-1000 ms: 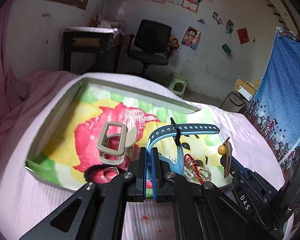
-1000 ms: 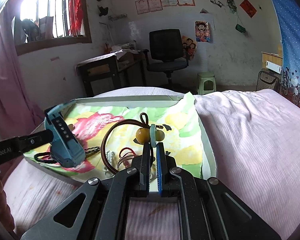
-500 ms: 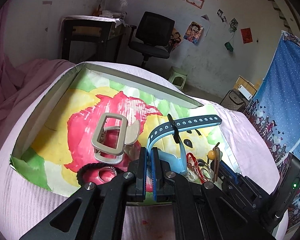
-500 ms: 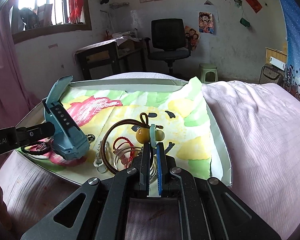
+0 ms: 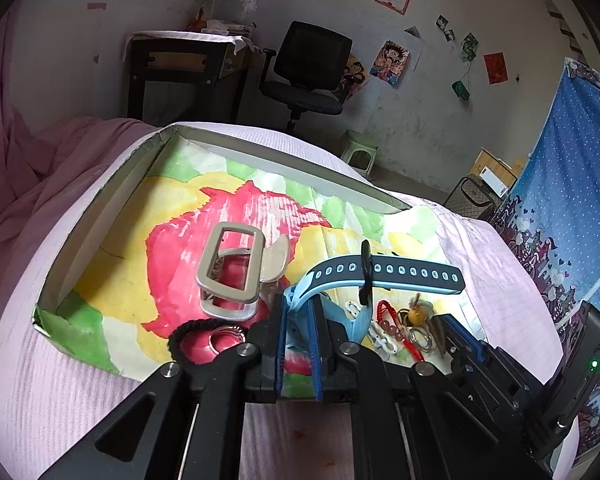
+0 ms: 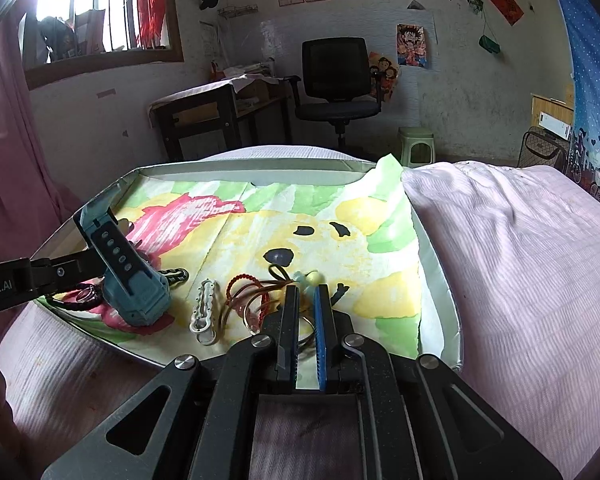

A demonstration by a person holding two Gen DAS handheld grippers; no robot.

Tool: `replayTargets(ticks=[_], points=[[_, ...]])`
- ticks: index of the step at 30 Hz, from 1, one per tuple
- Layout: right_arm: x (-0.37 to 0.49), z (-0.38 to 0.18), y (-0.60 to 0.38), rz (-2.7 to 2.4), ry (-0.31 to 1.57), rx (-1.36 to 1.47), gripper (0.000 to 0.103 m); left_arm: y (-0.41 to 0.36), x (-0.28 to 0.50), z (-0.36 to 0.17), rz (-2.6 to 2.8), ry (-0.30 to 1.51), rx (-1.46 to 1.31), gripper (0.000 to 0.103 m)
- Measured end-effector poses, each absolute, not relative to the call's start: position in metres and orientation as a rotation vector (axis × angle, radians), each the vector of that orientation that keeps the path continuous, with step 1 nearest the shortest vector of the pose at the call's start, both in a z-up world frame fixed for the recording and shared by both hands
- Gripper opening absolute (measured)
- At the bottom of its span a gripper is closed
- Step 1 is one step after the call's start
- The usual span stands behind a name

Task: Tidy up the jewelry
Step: 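Carry watch and hair tie into the white box and open both tools, then withdraw both open tools away from the box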

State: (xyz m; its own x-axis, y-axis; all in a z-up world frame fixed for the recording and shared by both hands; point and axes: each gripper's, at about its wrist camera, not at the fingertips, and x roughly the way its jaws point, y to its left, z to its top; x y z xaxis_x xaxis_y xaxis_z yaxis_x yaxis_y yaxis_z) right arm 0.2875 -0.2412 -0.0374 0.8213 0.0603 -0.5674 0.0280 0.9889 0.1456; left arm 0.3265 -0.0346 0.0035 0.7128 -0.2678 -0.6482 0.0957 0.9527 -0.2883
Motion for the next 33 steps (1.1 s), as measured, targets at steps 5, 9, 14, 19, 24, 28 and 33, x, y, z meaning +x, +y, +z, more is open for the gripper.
replayTargets(ticks=[5, 9, 14, 19, 24, 28, 33], points=[[0.281, -0.034, -0.244, 0.015, 0.585, 0.164, 0.007, -0.033, 0.321, 0.005, -0.183, 0.757, -0.222, 0.014], [0.274, -0.028, -0.247, 0.010, 0.553, 0.170, 0.007, -0.031, 0.314, 0.008, -0.175, 0.752, -0.204, 0.014], [0.263, -0.022, -0.247, 0.005, 0.513, 0.164, 0.017, -0.026, 0.303, 0.014, -0.158, 0.716, -0.186, 0.023], [0.250, -0.013, -0.249, 0.000, 0.459, 0.162, 0.035, -0.018, 0.293, 0.019, -0.137, 0.683, -0.185, 0.034], [0.236, -0.005, -0.249, 0.007, 0.416, 0.158, 0.036, -0.012, 0.281, 0.025, -0.121, 0.644, -0.172, 0.048], [0.224, 0.002, -0.248, 0.009, 0.384, 0.150, 0.047, -0.009, 0.270, 0.028, -0.112, 0.606, -0.168, 0.063], [0.212, 0.011, -0.251, 0.013, 0.385, 0.154, 0.054, -0.007, 0.252, 0.030, -0.086, 0.557, -0.144, 0.085]])
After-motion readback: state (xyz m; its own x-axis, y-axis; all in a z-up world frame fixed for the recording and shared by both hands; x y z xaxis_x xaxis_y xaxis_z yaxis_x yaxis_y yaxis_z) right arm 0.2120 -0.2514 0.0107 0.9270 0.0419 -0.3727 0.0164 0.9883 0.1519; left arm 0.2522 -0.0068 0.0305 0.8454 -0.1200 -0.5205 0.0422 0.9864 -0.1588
